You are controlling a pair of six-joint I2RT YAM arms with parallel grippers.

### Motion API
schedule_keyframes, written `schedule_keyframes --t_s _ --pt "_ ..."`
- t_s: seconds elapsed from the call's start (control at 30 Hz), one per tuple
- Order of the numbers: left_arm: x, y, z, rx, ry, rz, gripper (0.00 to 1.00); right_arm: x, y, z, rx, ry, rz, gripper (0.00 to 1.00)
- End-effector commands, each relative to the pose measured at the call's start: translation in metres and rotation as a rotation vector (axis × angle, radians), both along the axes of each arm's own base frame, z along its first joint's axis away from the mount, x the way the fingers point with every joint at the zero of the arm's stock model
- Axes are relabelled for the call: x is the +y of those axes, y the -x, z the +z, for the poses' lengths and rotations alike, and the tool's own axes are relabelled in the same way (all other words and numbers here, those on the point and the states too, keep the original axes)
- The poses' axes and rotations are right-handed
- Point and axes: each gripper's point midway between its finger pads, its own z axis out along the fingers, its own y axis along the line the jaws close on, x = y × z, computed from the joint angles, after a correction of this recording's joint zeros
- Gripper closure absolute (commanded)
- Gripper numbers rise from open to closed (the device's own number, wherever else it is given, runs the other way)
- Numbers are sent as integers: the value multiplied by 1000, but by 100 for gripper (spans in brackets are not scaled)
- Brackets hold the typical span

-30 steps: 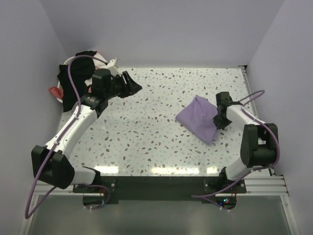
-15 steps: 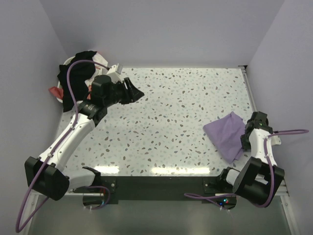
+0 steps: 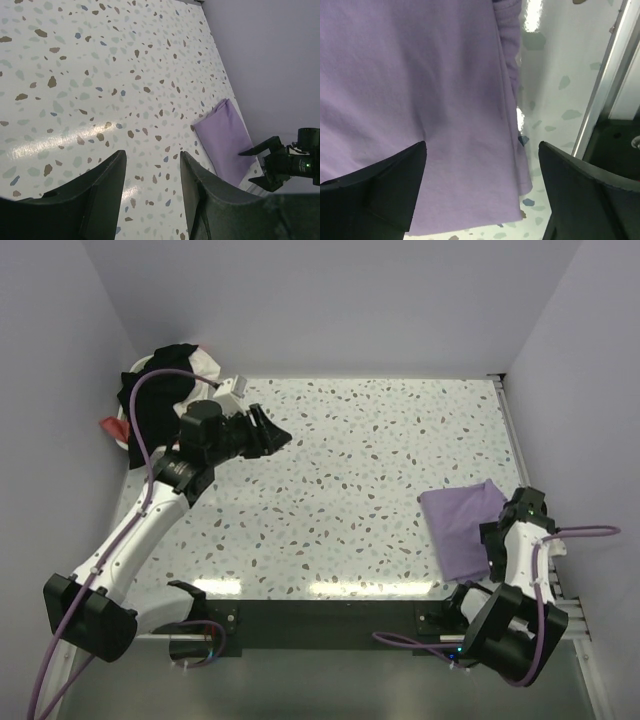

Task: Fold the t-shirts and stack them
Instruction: Neatly place the folded tshirt to the corner

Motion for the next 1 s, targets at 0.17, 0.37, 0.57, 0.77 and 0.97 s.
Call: schedule_keyframes --t_s 0.17,0.37,0.57,0.77,0.97 --pt "0 4 3 -41 -5 -14 48 -14 -18 59 -54 74 170 1" --pt "-2 3 -2 -30 3 -13 48 -1 -70 76 -288 71 345 1" --pt "-3 -2 -7 -17 3 -10 48 23 -104 51 -272 2 370 1" --pt "-3 -8 -12 -9 -15 -2 48 30 -122 6 -248 -72 293 1" --pt "-4 -14 -18 3 -26 2 48 27 -120 -24 -221 -90 188 1"
